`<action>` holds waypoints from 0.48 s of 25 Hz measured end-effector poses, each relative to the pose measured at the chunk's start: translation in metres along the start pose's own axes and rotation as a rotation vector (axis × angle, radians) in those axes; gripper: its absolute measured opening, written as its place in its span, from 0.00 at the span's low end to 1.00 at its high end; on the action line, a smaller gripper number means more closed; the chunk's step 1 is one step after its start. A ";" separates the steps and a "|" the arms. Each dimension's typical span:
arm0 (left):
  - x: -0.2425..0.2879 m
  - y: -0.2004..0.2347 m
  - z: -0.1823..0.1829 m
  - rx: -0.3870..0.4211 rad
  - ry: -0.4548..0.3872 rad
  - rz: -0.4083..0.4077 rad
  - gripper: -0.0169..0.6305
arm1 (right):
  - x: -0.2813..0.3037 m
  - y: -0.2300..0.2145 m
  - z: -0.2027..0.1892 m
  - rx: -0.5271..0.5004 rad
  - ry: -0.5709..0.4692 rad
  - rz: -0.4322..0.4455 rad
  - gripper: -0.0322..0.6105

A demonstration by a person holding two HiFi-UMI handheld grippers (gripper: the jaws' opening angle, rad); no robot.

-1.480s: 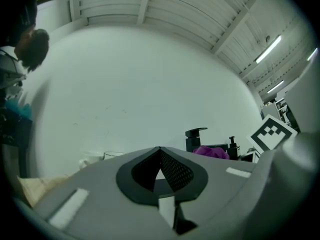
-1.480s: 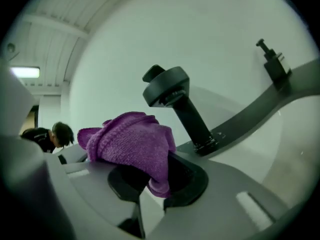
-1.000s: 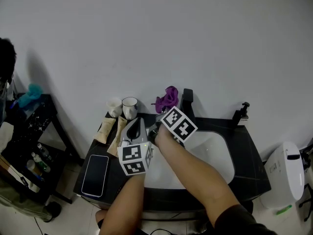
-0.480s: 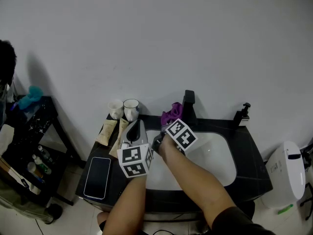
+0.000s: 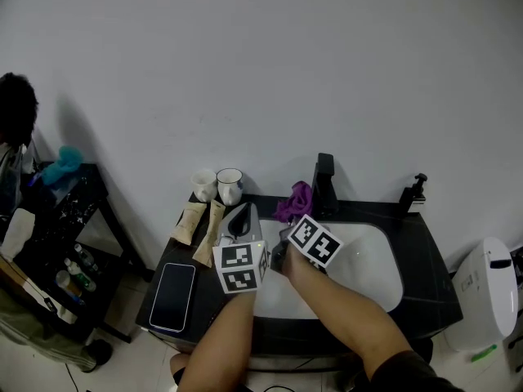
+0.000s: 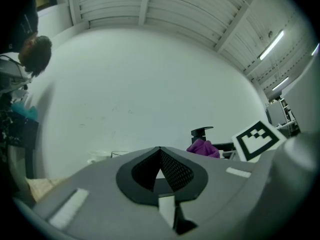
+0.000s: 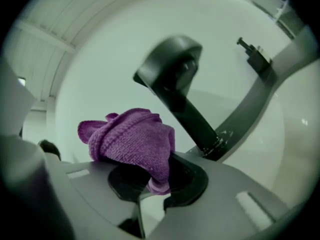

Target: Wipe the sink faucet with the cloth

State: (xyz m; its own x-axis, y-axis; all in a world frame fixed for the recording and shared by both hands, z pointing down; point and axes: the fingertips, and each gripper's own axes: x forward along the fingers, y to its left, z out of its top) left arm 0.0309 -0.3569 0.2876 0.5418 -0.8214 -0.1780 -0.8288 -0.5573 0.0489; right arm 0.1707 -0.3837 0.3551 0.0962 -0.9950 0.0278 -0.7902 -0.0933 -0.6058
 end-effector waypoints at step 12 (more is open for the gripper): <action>0.001 -0.014 -0.009 0.042 0.064 -0.045 0.05 | -0.127 -0.013 0.053 -0.363 0.084 0.259 0.15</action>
State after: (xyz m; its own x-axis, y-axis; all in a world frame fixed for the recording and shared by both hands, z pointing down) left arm 0.0444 -0.3509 0.2960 0.5852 -0.8026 -0.1158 -0.8080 -0.5892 0.0006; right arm 0.2007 -0.2545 0.3168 -0.1700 -0.9853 -0.0146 -0.9443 0.1671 -0.2834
